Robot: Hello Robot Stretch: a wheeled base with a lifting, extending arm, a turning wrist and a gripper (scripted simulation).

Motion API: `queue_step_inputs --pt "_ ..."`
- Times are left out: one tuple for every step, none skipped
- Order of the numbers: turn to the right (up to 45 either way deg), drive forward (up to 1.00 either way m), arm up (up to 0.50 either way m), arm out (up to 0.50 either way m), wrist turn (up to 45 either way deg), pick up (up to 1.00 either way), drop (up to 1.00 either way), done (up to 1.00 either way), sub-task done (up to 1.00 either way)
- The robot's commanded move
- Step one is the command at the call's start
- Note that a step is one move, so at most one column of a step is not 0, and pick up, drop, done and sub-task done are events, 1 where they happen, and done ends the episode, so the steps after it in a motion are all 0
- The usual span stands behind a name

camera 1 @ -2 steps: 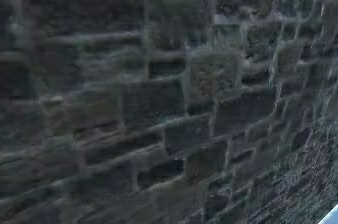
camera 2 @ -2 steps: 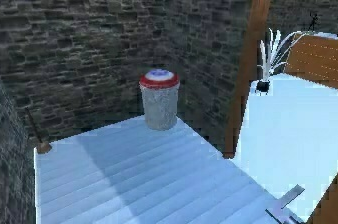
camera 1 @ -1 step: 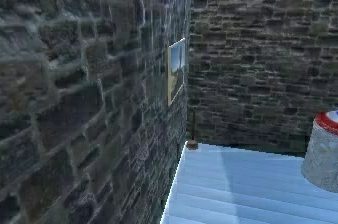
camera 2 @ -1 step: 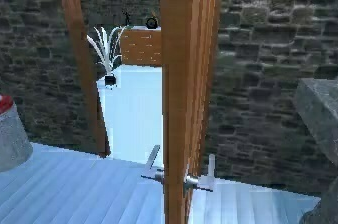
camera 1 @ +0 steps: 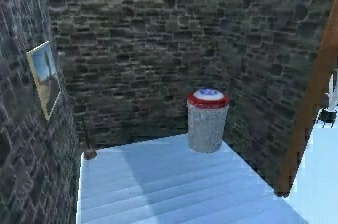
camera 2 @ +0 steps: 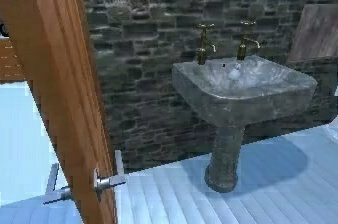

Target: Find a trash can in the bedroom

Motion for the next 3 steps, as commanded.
queue_step_inputs --pt "0.0 0.15 0.0 0.0 0.0 0.0 0.0 0.0 0.0" --pt "24.0 0.0 0.0 0.0 0.0 0.0 0.0 0.0 0.0" --pt "0.0 0.45 0.0 0.0 0.0 0.0 0.0 0.0 0.0"
